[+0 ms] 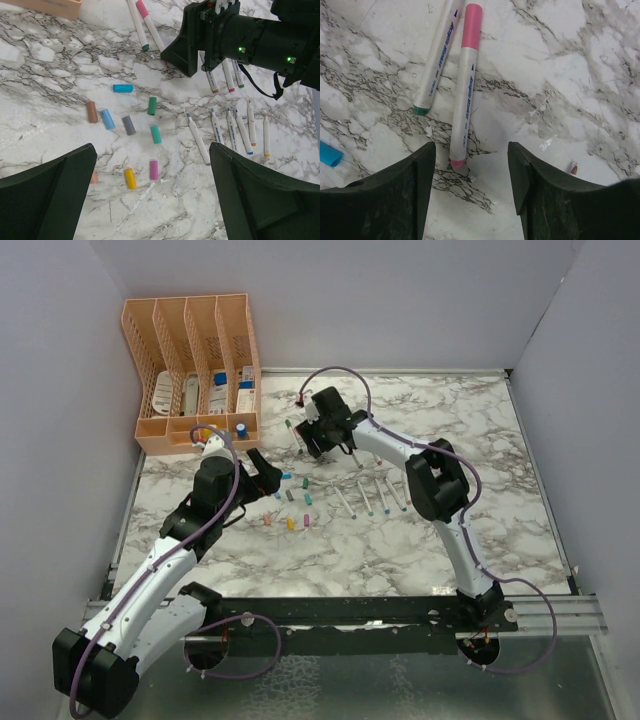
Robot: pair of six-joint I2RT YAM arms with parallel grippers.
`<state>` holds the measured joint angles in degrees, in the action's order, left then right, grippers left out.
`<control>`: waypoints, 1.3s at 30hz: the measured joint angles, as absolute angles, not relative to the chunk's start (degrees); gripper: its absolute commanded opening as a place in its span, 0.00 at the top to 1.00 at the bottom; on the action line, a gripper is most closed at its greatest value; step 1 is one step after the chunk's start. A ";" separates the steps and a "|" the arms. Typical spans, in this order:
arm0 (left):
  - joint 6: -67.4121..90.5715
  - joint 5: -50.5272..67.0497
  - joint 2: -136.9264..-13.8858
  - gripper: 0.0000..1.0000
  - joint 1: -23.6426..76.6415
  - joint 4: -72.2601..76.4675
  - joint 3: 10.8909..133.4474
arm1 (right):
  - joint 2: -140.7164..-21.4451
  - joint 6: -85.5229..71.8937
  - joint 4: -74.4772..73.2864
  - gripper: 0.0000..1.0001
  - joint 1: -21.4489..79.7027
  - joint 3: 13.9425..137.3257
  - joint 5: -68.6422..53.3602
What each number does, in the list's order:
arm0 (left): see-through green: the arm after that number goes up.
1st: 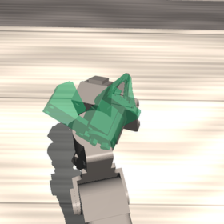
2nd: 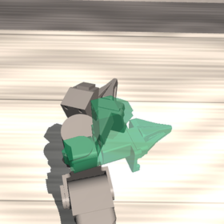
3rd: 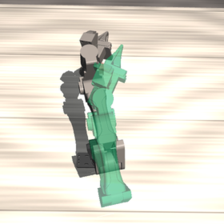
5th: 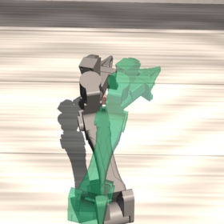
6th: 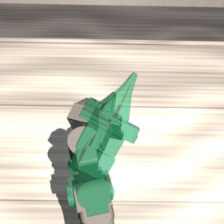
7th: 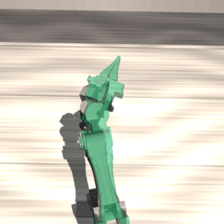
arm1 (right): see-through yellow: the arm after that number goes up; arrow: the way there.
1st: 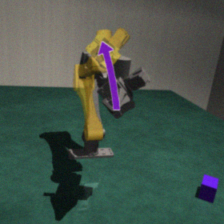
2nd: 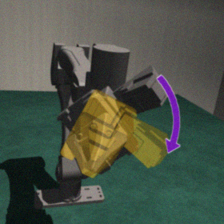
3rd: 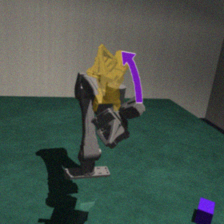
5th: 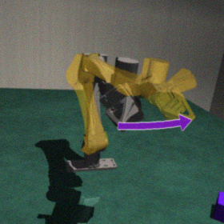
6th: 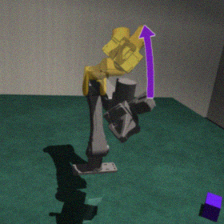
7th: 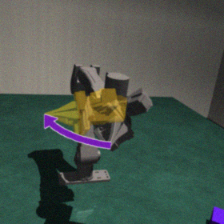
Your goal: Open the pen caps
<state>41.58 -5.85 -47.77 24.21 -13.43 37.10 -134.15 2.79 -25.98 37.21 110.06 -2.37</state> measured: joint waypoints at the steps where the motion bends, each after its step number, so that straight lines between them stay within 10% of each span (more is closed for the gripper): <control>1: 41.60 -6.04 -47.75 0.01 24.10 -13.69 37.10 | -134.50 2.83 -25.96 0.43 37.21 110.08 -2.35; 11: 41.71 -7.14 -47.51 0.01 23.94 -14.72 37.10 | -136.09 2.90 -25.63 0.52 37.54 110.21 -2.35; 26: 42.33 -7.60 -47.81 0.01 23.33 -15.27 38.02 | -136.16 2.24 -23.22 0.98 37.93 108.99 -2.09; 39: 42.59 -5.04 -56.80 0.02 23.29 -11.00 41.74 | -125.62 -4.49 -19.00 0.99 37.39 92.90 1.26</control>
